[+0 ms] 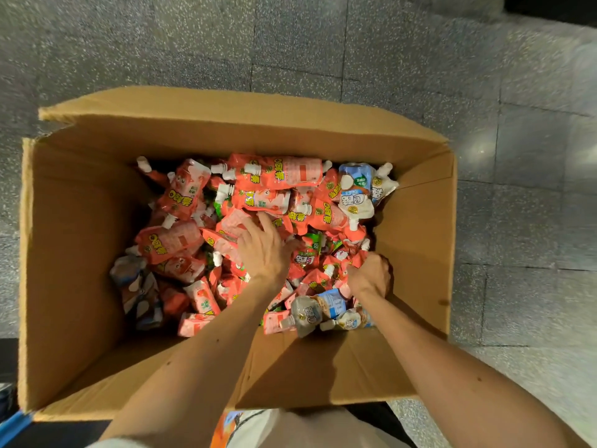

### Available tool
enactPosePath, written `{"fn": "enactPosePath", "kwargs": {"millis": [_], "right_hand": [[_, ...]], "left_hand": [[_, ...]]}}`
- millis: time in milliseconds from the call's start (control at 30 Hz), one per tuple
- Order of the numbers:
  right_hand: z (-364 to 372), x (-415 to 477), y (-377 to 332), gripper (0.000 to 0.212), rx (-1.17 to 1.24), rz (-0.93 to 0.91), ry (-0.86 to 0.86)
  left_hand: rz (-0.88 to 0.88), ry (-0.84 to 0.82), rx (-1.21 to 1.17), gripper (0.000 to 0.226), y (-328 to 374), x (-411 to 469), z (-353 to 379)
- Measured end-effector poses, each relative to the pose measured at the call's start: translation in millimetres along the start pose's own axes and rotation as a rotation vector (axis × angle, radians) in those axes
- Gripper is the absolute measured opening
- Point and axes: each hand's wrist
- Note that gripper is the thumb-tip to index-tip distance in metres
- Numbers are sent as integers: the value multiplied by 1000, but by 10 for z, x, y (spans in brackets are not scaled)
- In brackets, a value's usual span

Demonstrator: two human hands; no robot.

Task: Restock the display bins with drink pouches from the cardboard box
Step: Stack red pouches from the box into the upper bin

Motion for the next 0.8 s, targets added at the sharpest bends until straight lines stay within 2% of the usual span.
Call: {"fn": "enactPosePath", "kwargs": {"millis": [133, 233, 400, 467, 533, 600, 733, 800], "right_hand": [[-56, -96, 16, 48, 36, -115, 41], [-139, -171, 57, 55, 99, -227, 58], [-369, -270, -300, 58, 128, -662, -57], [-445, -251, -660, 56, 23, -900, -30], [-463, -176, -1005, 52, -144, -1099, 42], [-454, -92, -1269, 51, -326, -1159, 19], [-342, 16, -1474, 55, -626, -1170, -58], [-299, 20, -1483, 59, -695, -1091, -110]], "left_hand": [[95, -3, -101, 67, -67, -17, -19], [185, -37, -186, 60, -221, 6, -44], [290, -86, -235, 42, -531, 112, -272], [310, -102, -236, 45, -655, 107, -356], [327, -117, -288, 57, -729, 65, -411], [288, -159, -387, 67, -775, 9, -449], [124, -243, -475, 51, -838, -35, -441], [86, -276, -492, 52, -853, -8, -425]]}}
Point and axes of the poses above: each hand's wrist, its own x-axis towards the middle knuckle, its own z-axis out of the palm, y = z × x, and after that the axes turned 2 degrees about -z, right-handed
